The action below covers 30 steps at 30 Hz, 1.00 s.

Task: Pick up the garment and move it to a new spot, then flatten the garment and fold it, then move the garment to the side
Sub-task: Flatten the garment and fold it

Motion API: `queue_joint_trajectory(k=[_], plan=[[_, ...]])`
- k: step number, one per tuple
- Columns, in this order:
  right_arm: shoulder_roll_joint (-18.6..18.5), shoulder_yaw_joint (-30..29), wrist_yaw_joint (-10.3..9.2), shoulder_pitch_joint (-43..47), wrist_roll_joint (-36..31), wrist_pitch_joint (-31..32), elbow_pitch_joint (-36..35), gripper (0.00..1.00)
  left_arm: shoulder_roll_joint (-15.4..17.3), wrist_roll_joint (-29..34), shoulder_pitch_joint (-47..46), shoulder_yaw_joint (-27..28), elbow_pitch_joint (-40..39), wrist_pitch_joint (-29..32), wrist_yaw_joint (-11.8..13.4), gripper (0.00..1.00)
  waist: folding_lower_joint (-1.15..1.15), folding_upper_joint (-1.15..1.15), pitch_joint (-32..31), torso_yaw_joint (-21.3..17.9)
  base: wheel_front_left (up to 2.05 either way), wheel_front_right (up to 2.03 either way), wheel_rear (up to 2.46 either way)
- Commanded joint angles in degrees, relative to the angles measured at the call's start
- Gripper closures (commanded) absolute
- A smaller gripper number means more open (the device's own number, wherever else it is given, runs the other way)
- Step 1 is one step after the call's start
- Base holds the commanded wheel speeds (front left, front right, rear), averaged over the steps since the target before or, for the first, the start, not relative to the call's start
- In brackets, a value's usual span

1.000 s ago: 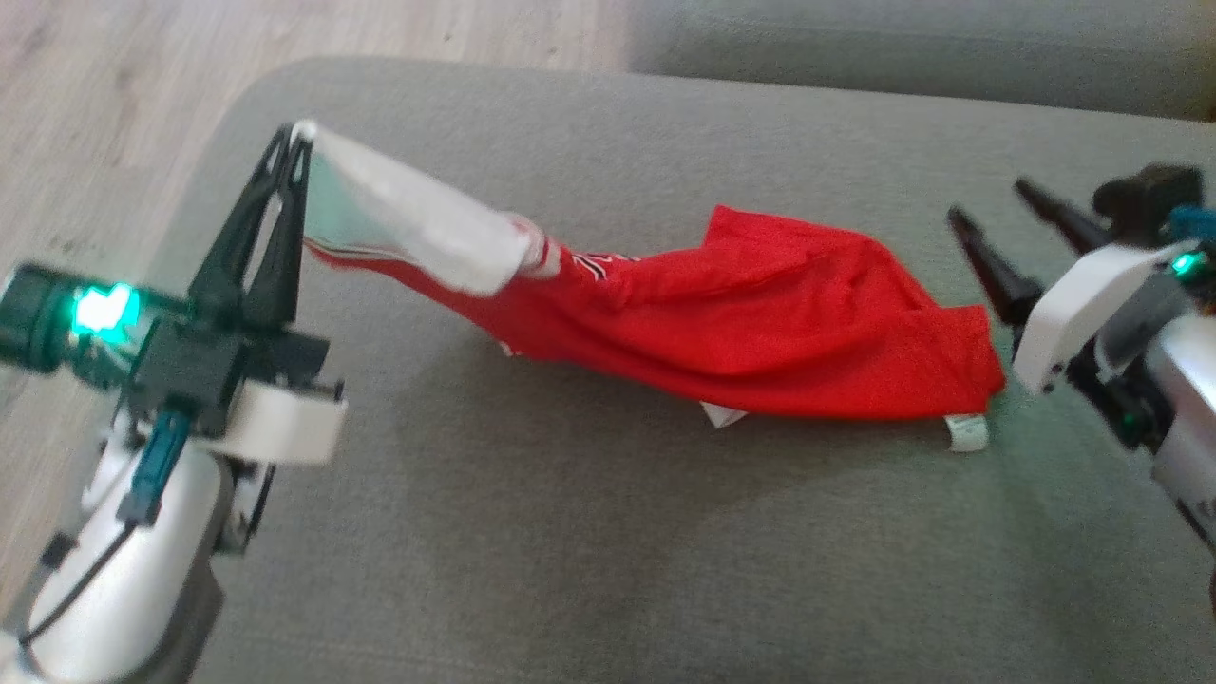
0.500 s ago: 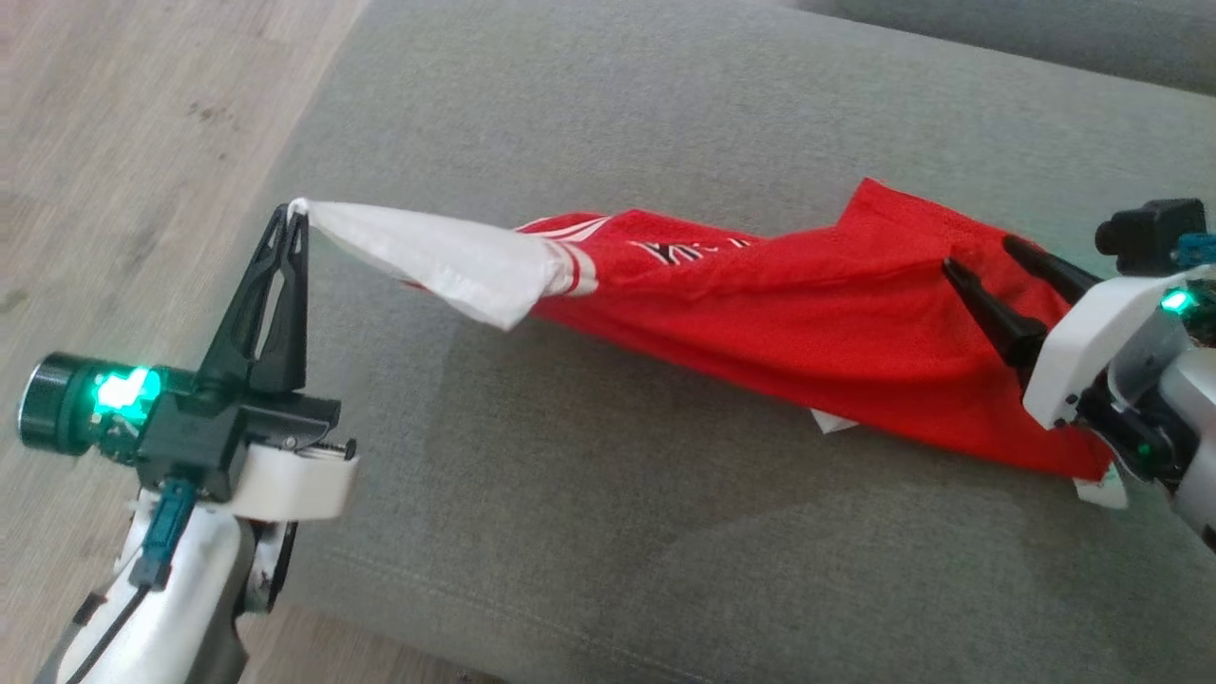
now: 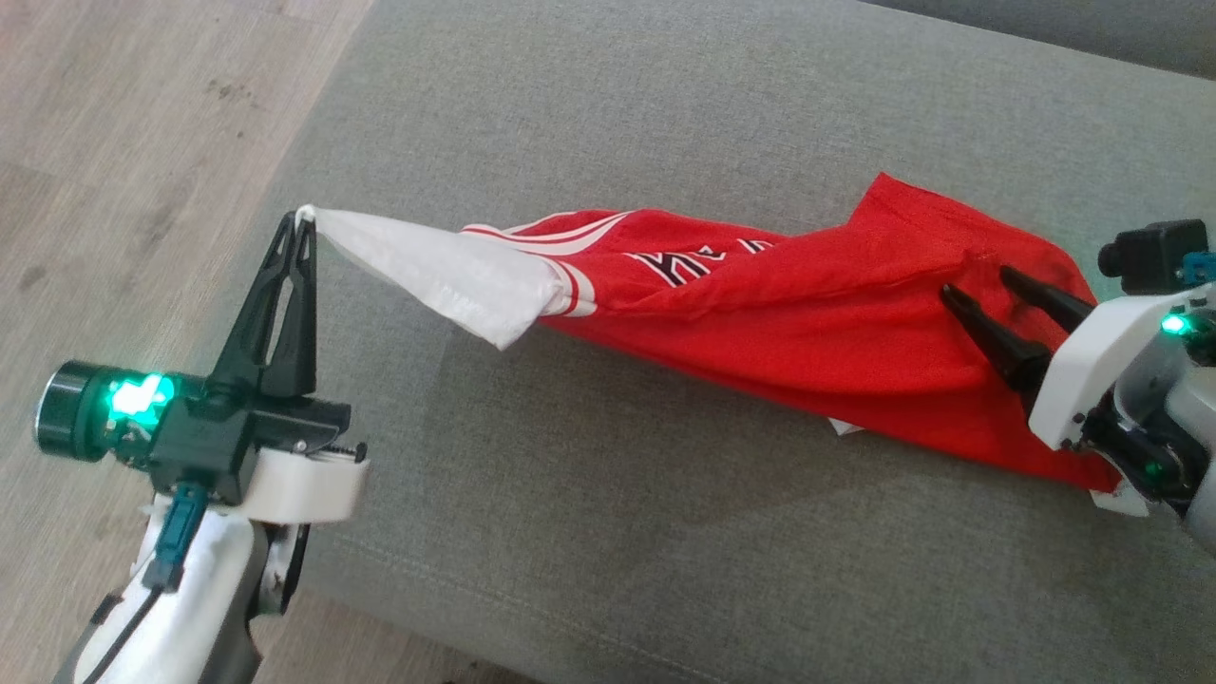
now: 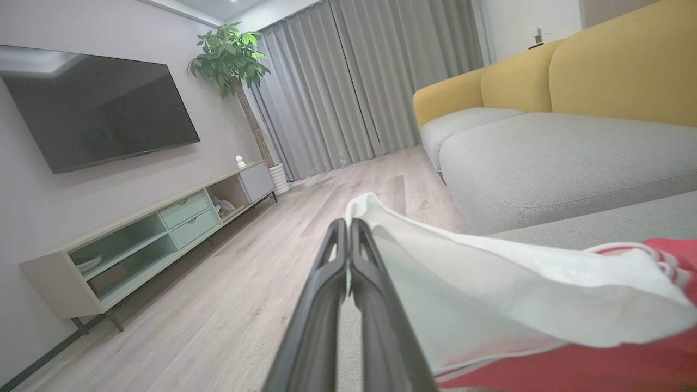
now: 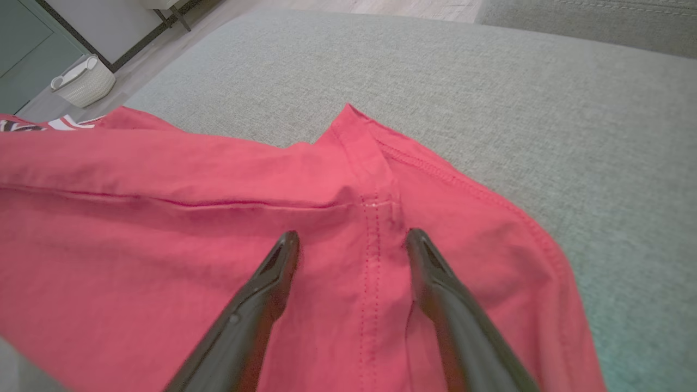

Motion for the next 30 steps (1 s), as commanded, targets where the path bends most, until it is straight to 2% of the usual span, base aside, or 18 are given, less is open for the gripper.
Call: queue_joint_trajectory(k=[1,18,20,22,25,26,27,28,30], plan=[[-2.0,0.3,0.37,-0.9,0.8,-0.9,-1.1,0.00,1.4,-0.3,-2.2,2.3,-1.3,-0.6,0.4,1.00,0.00,0.00,0.1,0.2,0.00,0.00,0.00],[-3.3,5.9,0.37,-4.4,3.9,-4.0,-1.0,0.00,1.1,-0.8,-2.6,1.5,-0.1,-1.2,0.4,1.00,0.00,0.00,0.5,1.0,0.00,0.00,0.00],[-3.5,6.4,0.37,-4.7,4.1,-4.2,-0.9,0.04,1.0,-0.8,-2.7,1.4,-0.1,-1.3,0.4,1.00,0.00,0.00,0.6,1.1,0.00,0.00,0.00],[-3.5,6.9,0.37,-4.8,4.4,-4.5,-0.8,0.24,1.1,-0.8,-2.7,1.3,0.0,-1.3,0.5,1.00,0.00,0.00,0.5,1.0,0.00,0.00,0.00],[-3.4,7.4,0.37,-5.1,4.7,-5.1,-0.7,0.64,1.1,-0.8,-2.7,1.2,0.0,-1.2,0.6,1.00,0.00,0.00,0.4,1.0,0.00,0.00,0.00],[-3.4,7.6,0.37,-5.2,4.8,-5.3,-0.6,0.75,1.1,-0.8,-2.7,1.1,0.0,-1.2,0.6,1.00,0.00,0.00,0.4,1.0,0.00,0.00,0.00],[-3.4,7.7,0.37,-5.3,4.8,-5.4,-0.6,0.80,1.1,-0.8,-2.8,1.0,0.1,-1.2,0.6,1.00,0.00,0.00,0.4,1.0,0.00,0.00,0.00],[-3.3,7.9,0.37,-5.4,4.9,-5.5,-0.5,0.98,1.2,-0.8,-2.9,1.0,0.1,-1.2,0.6,1.00,0.00,0.00,0.5,0.9,0.00,0.00,0.00],[-3.3,8.2,0.37,-5.6,5.0,-5.6,-0.5,1.00,1.2,-0.8,-3.0,0.9,0.1,-1.2,0.6,1.00,0.00,0.00,0.5,0.9,0.00,0.00,0.00]])
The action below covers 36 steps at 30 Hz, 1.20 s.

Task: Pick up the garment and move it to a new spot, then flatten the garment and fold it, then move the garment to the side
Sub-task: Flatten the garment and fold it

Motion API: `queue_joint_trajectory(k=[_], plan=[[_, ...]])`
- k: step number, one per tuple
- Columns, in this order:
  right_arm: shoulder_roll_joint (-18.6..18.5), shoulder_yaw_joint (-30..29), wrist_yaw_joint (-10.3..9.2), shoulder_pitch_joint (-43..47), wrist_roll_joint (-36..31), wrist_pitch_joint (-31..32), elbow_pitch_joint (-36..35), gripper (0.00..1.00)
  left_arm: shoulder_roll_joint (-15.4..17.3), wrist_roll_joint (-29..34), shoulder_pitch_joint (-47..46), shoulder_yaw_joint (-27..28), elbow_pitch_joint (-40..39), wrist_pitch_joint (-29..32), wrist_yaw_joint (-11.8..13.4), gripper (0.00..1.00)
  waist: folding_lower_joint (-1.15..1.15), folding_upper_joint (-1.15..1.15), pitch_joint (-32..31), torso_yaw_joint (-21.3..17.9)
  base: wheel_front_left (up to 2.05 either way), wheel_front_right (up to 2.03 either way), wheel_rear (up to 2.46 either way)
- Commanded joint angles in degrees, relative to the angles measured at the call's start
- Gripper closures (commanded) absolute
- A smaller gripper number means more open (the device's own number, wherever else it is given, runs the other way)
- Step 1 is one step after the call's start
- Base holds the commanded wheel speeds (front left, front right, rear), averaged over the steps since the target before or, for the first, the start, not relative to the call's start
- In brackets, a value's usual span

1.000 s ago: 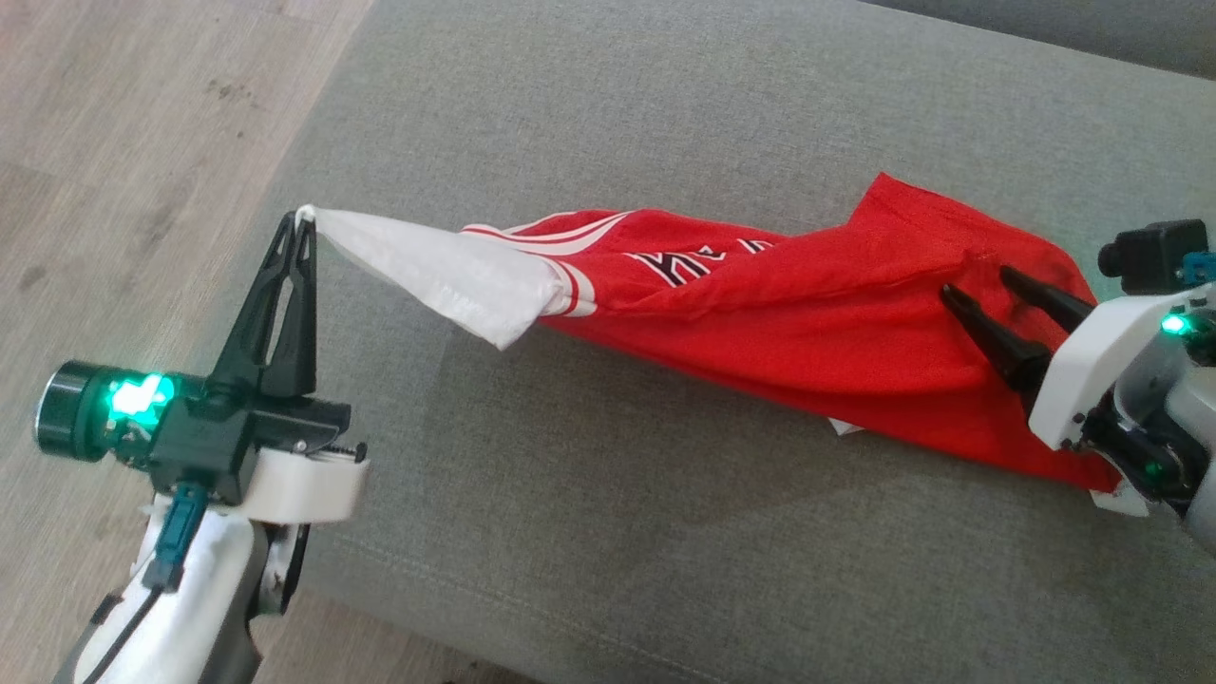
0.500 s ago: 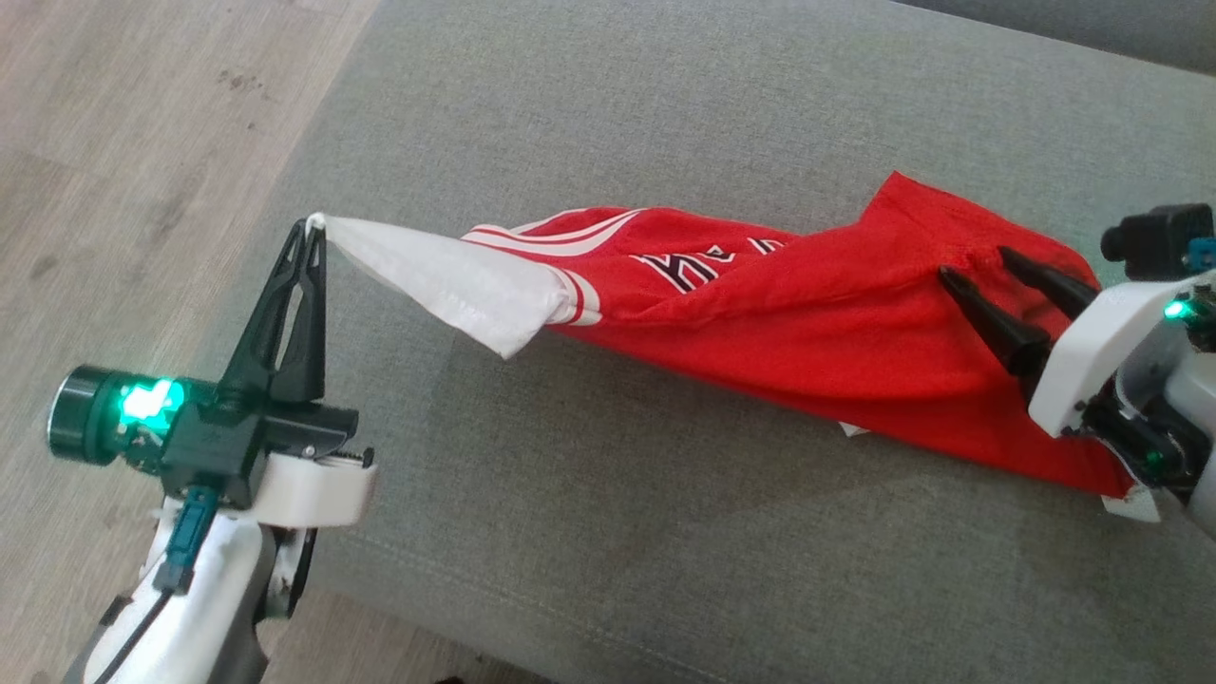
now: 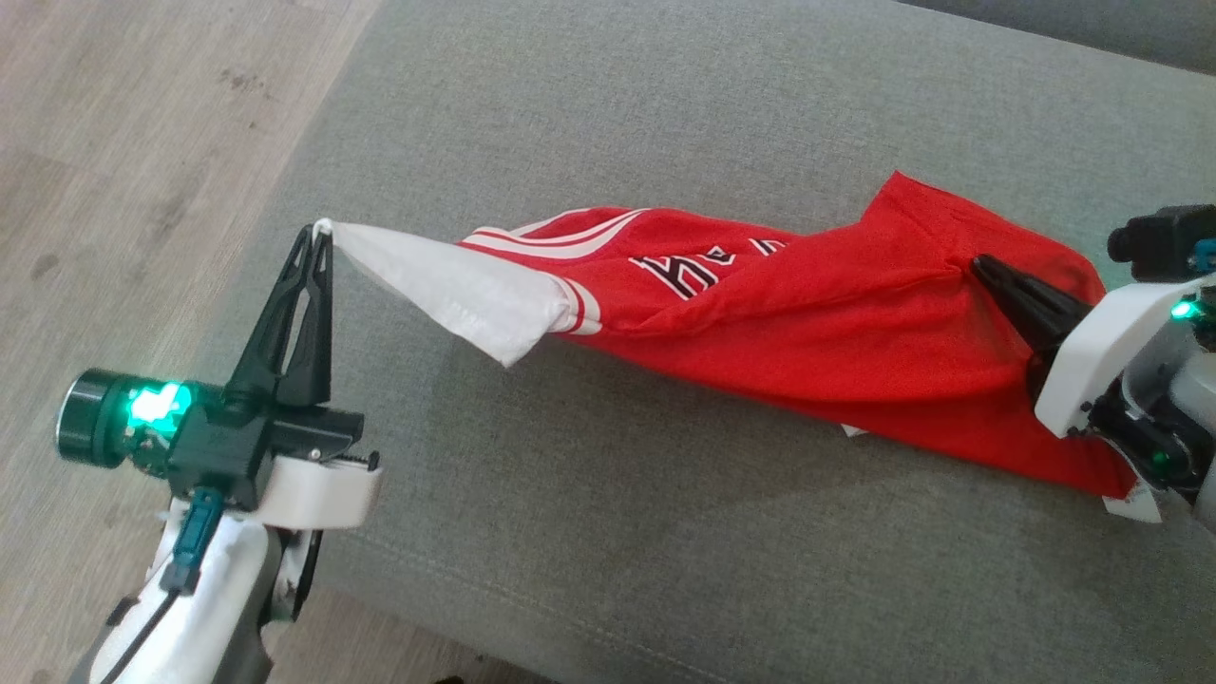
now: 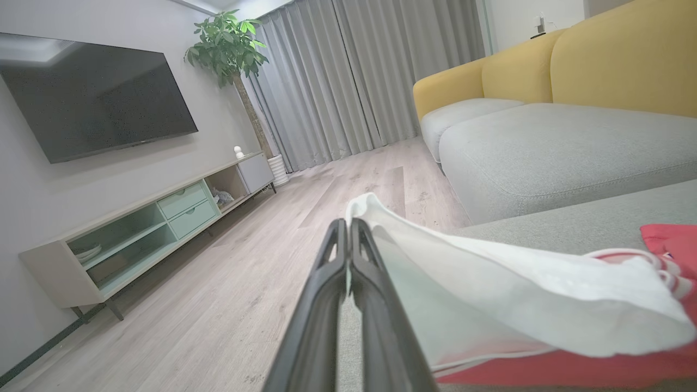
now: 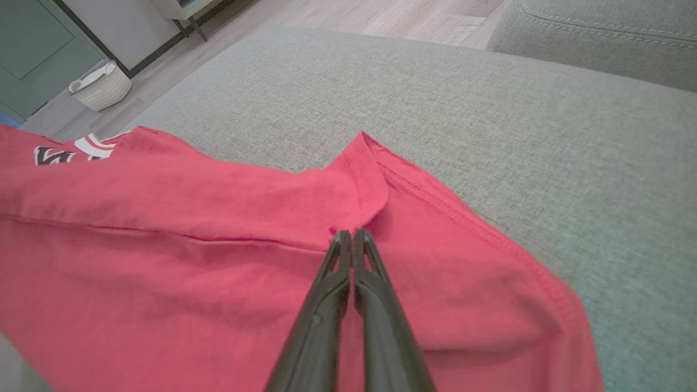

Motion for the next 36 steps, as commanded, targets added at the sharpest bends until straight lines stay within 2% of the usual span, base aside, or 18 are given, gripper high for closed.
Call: queue_joint_trajectory(k=[1,7,23,27,36], plan=[[-1.5,0.0,0.37,-0.7,0.4,-0.6,-0.3,1.00,1.6,-0.3,-2.9,2.4,-1.5,-0.3,0.3,1.00,0.00,0.00,0.1,0.0,0.00,0.00,0.00],[-1.6,0.6,0.37,-1.3,0.3,-0.8,-0.4,1.00,1.7,-0.4,-3.2,2.3,-1.5,-0.4,0.4,1.00,0.00,0.00,0.3,-0.1,0.00,0.00,0.00],[-4.7,-0.1,0.37,-5.3,0.0,-9.0,-5.8,1.00,4.0,1.0,-5.1,3.1,-3.9,-1.7,0.4,1.00,0.00,0.00,-3.0,-2.8,0.00,0.00,0.00],[-6.7,-5.8,0.37,-7.1,-1.5,-9.9,-8.3,1.00,6.9,2.4,-9.7,3.3,-6.3,-1.2,-2.0,1.00,0.00,0.00,-6.4,-5.4,0.00,0.00,0.00],[-9.8,-26.0,0.37,-4.4,-13.7,-9.9,-12.9,1.00,10.4,2.2,-23.4,3.2,-8.3,1.8,-9.4,1.00,0.00,0.00,-14.8,-11.9,0.00,0.00,0.00]])
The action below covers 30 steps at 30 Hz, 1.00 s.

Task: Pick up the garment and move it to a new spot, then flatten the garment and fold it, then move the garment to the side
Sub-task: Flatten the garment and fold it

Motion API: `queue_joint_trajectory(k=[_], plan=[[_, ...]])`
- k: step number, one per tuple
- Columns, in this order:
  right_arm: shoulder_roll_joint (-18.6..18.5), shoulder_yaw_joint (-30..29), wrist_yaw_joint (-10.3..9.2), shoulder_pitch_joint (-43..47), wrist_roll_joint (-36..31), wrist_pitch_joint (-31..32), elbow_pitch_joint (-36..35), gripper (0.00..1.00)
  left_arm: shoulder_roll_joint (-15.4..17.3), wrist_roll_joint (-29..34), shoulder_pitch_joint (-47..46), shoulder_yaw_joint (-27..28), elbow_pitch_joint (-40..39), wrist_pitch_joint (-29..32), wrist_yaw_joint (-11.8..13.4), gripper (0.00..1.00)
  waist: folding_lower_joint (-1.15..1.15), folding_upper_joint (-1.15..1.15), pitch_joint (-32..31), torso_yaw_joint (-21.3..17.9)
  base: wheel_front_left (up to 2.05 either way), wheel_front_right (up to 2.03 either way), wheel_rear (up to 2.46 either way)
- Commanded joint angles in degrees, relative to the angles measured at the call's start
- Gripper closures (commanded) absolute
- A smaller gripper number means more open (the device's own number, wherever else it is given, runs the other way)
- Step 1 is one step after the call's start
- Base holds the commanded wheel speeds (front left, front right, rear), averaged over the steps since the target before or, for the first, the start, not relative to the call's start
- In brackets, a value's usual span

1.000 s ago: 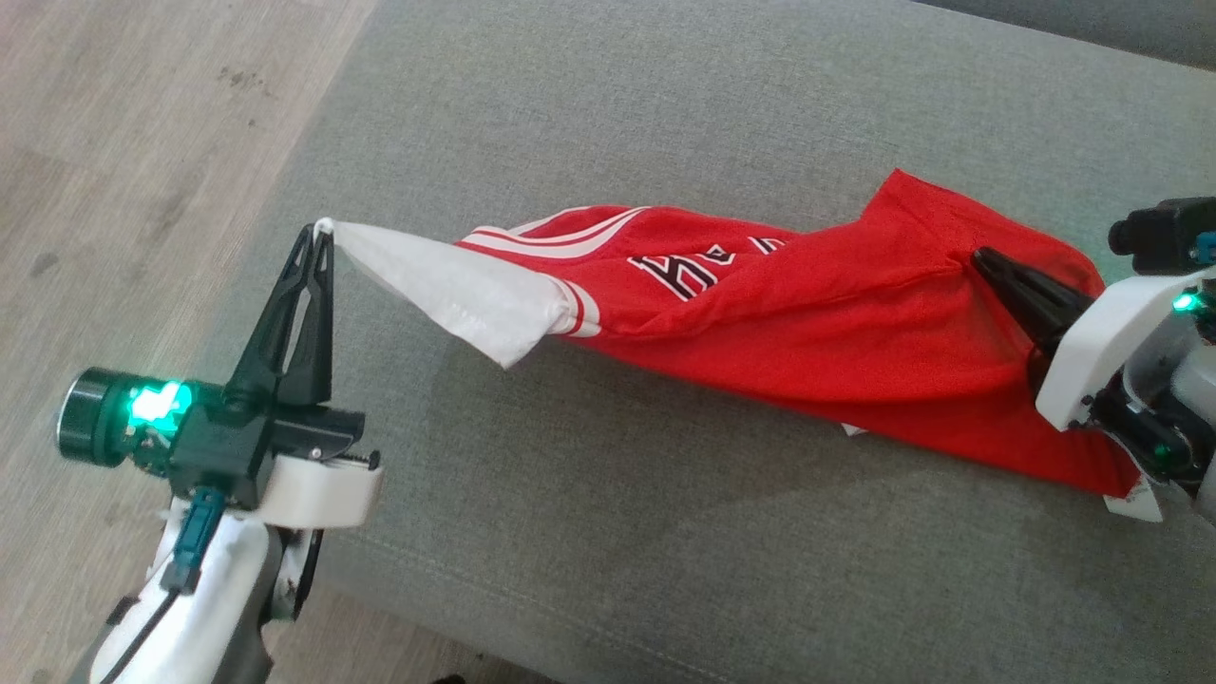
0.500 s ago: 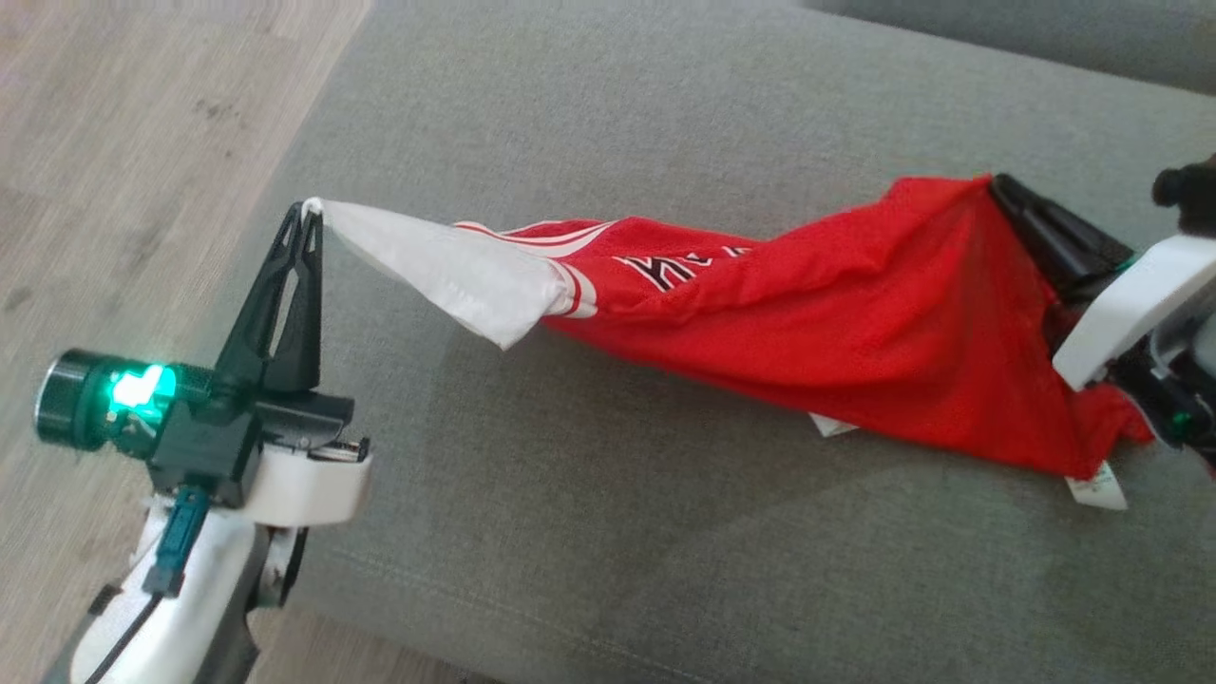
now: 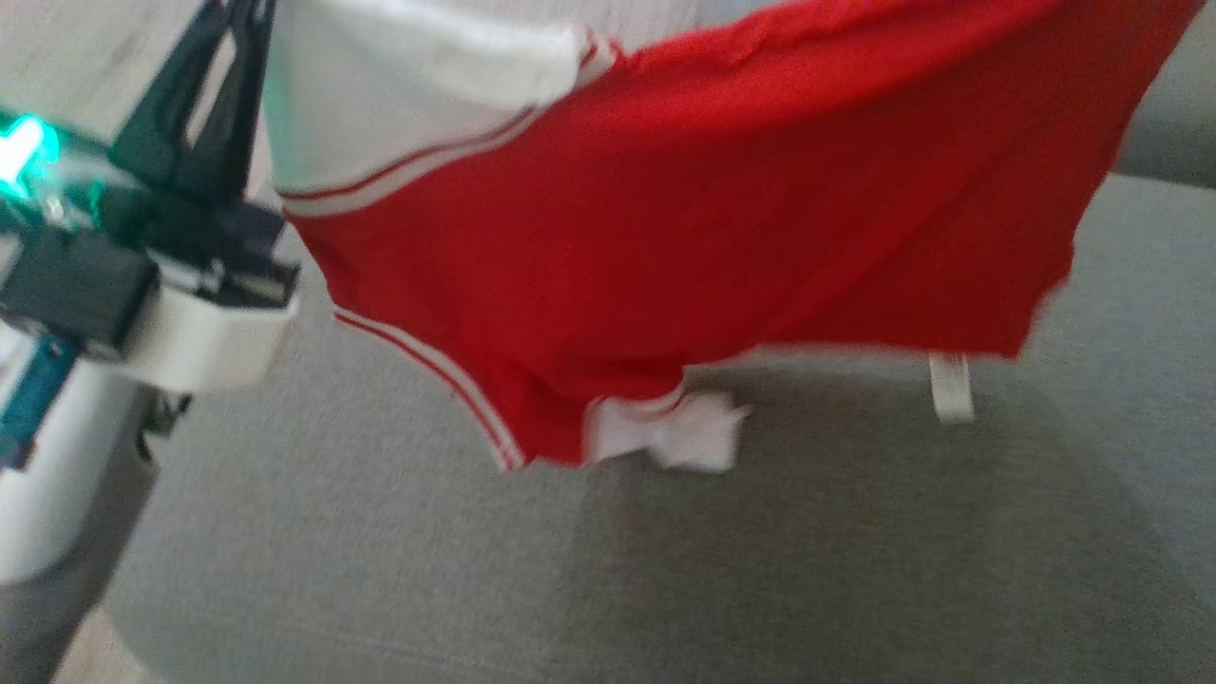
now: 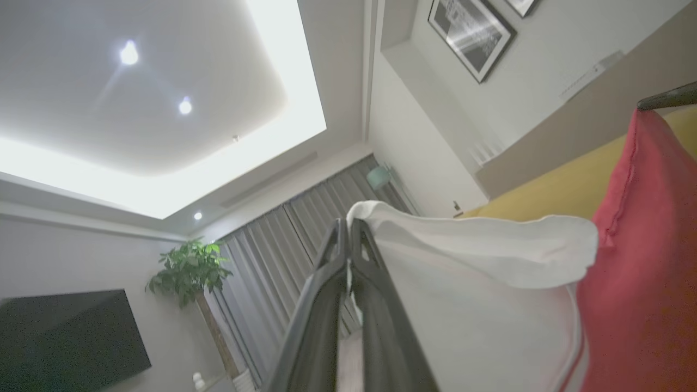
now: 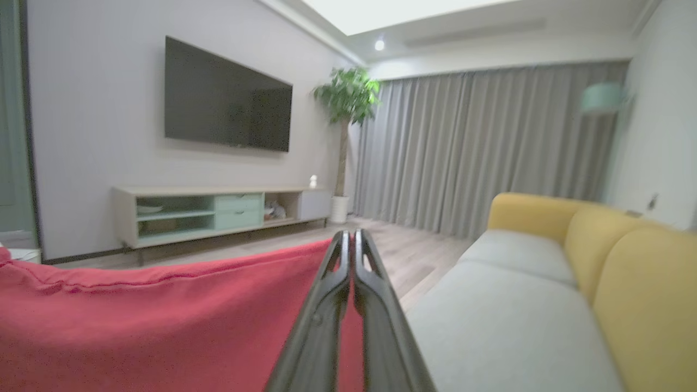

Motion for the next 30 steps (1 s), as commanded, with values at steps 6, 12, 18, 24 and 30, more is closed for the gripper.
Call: queue_joint_trajectory(k=[6,12,18,24,30], plan=[[-3.1,-10.0,0.37,3.0,-6.8,-0.6,-4.9,1.00,2.1,-0.9,-15.9,2.1,-0.4,2.6,-5.4,1.00,0.00,0.00,-5.3,-6.1,0.00,0.00,0.00],[-2.0,-11.8,0.37,0.3,-11.0,1.3,-3.9,1.00,-0.9,-3.4,-27.5,-0.2,8.1,3.0,-9.9,1.00,0.00,0.00,-5.0,-8.2,0.00,0.00,0.00],[1.3,-7.8,0.37,-6.4,-13.2,6.8,1.2,1.00,-4.3,-5.6,-37.2,-5.4,21.1,2.6,-11.6,1.00,0.00,0.00,-1.4,-8.7,0.00,0.00,0.00],[4.6,-4.4,0.37,-16.3,-15.2,8.9,8.1,1.00,-7.3,-7.9,-47.1,-11.0,32.6,2.0,-11.8,1.00,0.00,0.00,7.4,-8.5,0.00,0.00,0.00],[6.6,-4.1,0.37,-26.2,-18.8,5.5,14.2,1.00,-8.6,-8.2,-56.8,-13.2,41.6,-1.7,-11.8,1.00,0.00,0.00,15.1,-9.2,0.00,0.00,0.00]])
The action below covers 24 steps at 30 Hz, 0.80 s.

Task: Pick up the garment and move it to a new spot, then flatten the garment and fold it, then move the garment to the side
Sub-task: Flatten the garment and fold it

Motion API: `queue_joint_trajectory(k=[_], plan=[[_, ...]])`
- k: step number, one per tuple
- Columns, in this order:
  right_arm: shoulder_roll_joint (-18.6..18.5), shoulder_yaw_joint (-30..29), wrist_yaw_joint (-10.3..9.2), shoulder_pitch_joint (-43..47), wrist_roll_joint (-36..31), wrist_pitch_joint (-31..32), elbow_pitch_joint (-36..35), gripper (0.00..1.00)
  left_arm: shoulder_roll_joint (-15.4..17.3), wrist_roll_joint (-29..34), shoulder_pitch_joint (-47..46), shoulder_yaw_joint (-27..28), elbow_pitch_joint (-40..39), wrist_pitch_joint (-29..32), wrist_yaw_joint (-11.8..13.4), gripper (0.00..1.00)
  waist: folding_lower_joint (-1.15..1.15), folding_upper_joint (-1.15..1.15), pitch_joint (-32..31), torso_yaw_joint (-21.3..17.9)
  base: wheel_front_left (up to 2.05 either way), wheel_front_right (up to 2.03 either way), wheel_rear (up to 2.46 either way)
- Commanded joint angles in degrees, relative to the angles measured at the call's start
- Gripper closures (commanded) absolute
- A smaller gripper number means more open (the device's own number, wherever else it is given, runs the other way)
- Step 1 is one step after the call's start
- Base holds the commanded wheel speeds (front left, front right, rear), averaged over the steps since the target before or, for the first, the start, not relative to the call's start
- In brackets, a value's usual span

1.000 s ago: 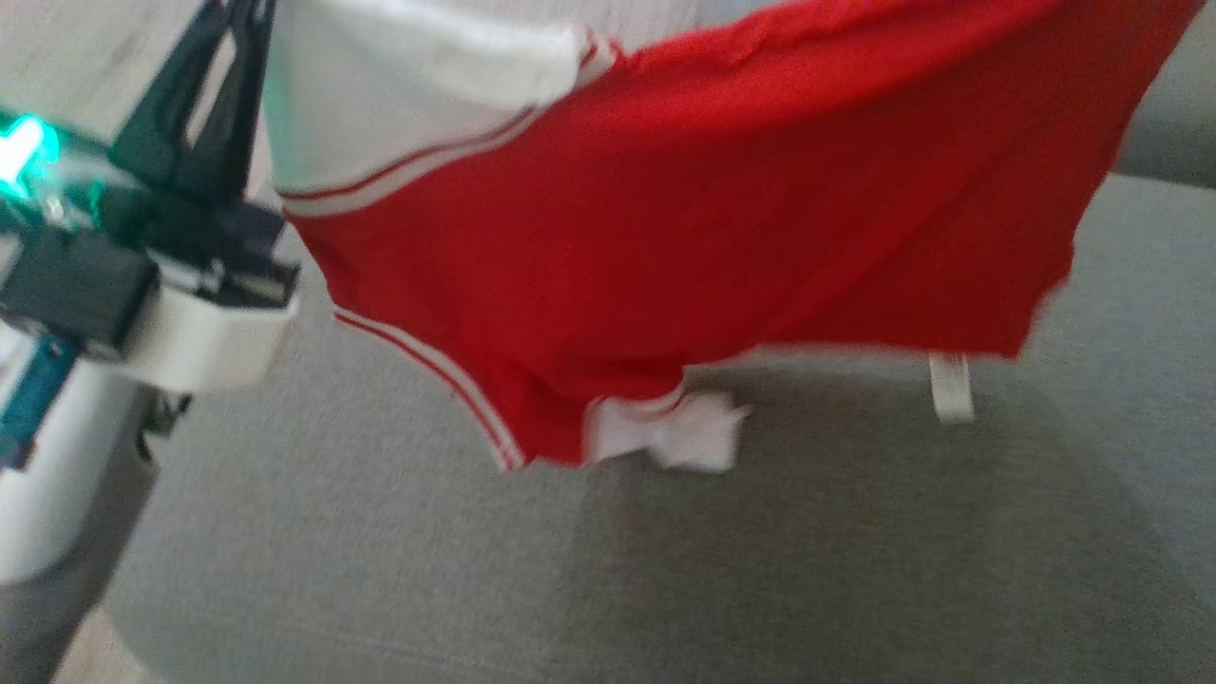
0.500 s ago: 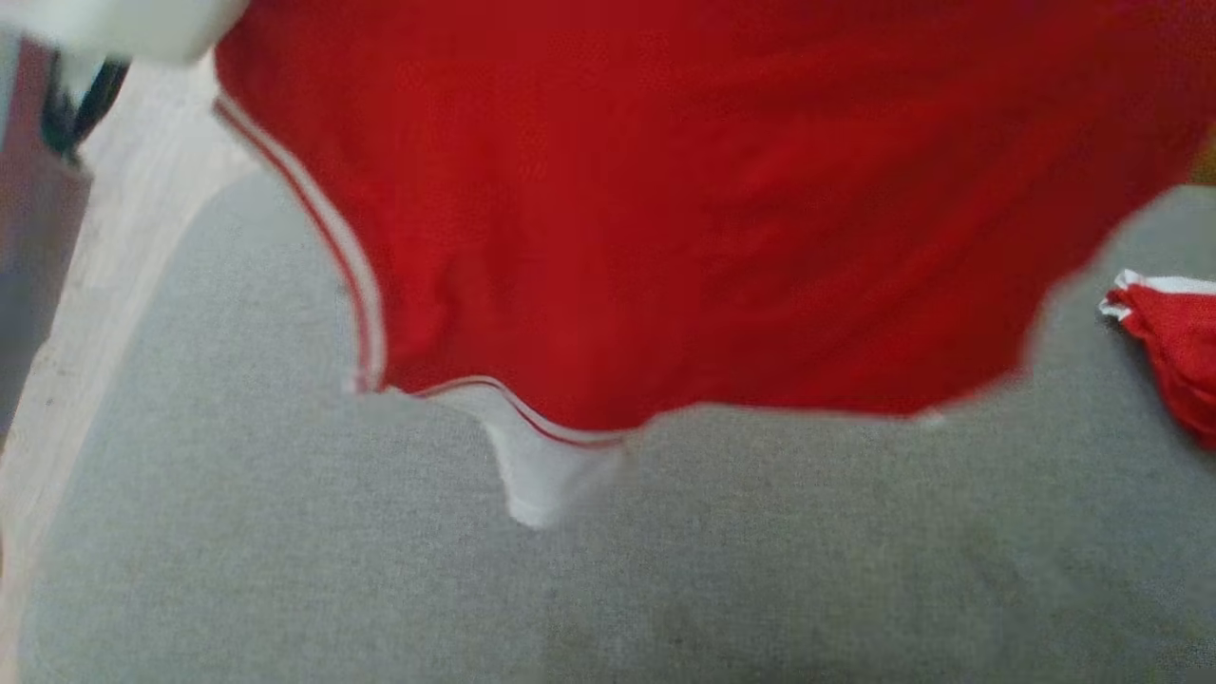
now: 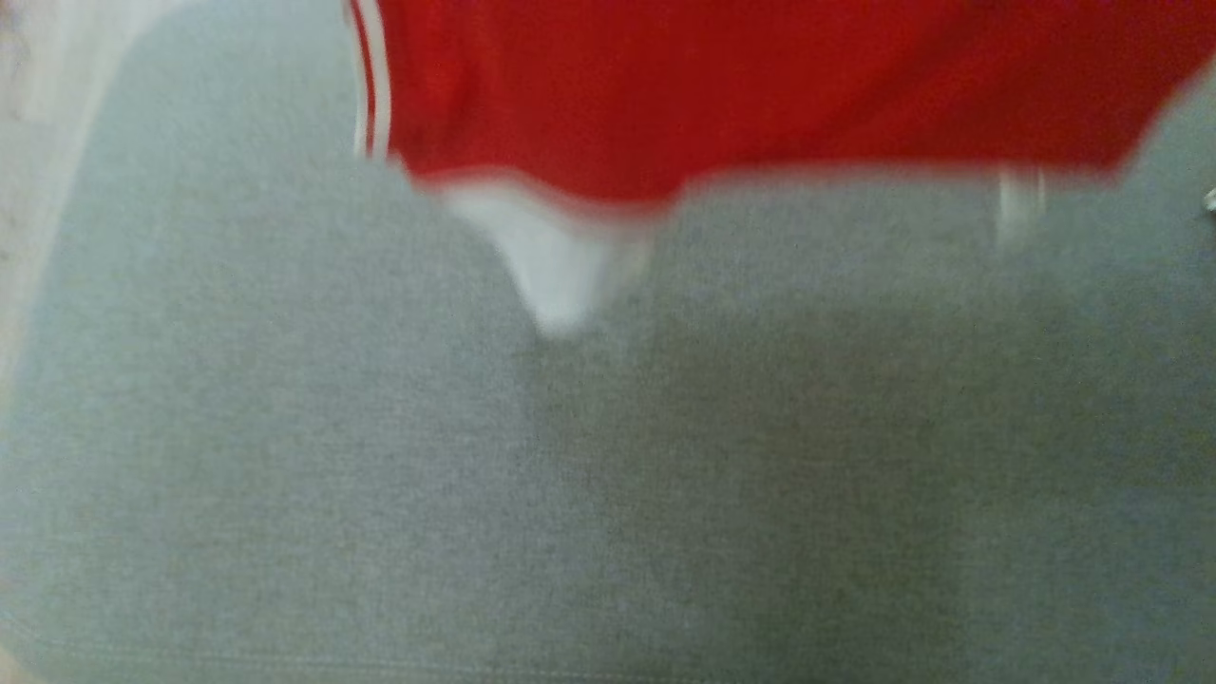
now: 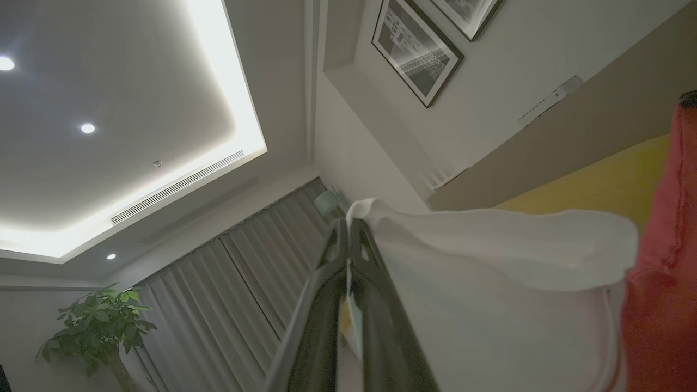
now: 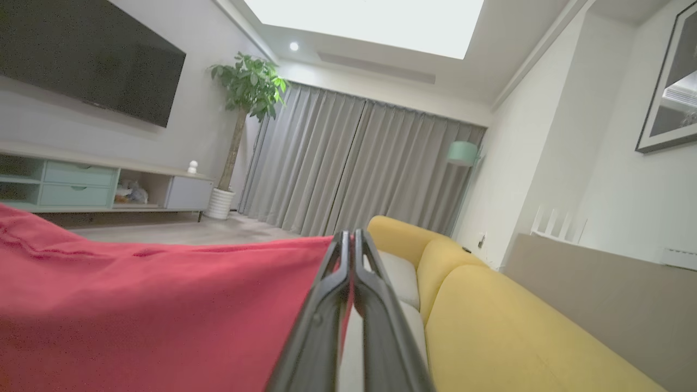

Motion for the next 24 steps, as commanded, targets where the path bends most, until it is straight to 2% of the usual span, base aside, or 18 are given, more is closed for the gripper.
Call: queue_joint_trajectory(k=[1,5,7,12,18,24], plan=[[0.5,-0.7,0.37,-2.5,-0.9,-1.5,0.3,1.00,1.8,0.4,-5.2,2.0,0.4,-0.9,0.2,1.00,-0.02,0.00,6.3,-0.7,0.00,0.00,0.00],[1.4,-1.5,0.37,-8.6,-3.8,-4.8,4.1,1.00,0.2,1.5,-10.0,3.5,3.4,-2.6,0.9,1.00,-0.02,0.00,10.5,-1.3,0.00,0.00,0.00],[1.3,-2.2,0.37,-9.9,-4.5,-5.8,4.9,1.00,-0.5,1.3,-9.9,4.3,2.3,-2.8,0.7,1.00,-0.02,0.00,12.0,-1.2,0.00,0.00,0.00],[-0.3,-4.1,0.37,-7.5,-4.6,-6.4,4.0,1.00,0.8,0.4,-2.4,5.7,-4.1,-2.8,0.3,1.00,-0.02,0.00,15.2,-0.7,0.00,0.00,0.00],[-2.6,-9.9,0.37,5.3,-5.2,-6.5,-1.3,1.00,3.9,-0.6,14.0,4.8,-13.5,-2.8,0.1,1.00,-0.02,0.00,15.8,-0.3,0.00,0.00,0.00],[-2.9,-19.6,0.37,25.8,-6.8,-6.5,-7.4,1.00,7.3,-1.3,33.5,3.2,-22.8,-2.8,0.1,1.00,-0.02,0.00,11.9,-0.5,0.00,0.00,0.00]])
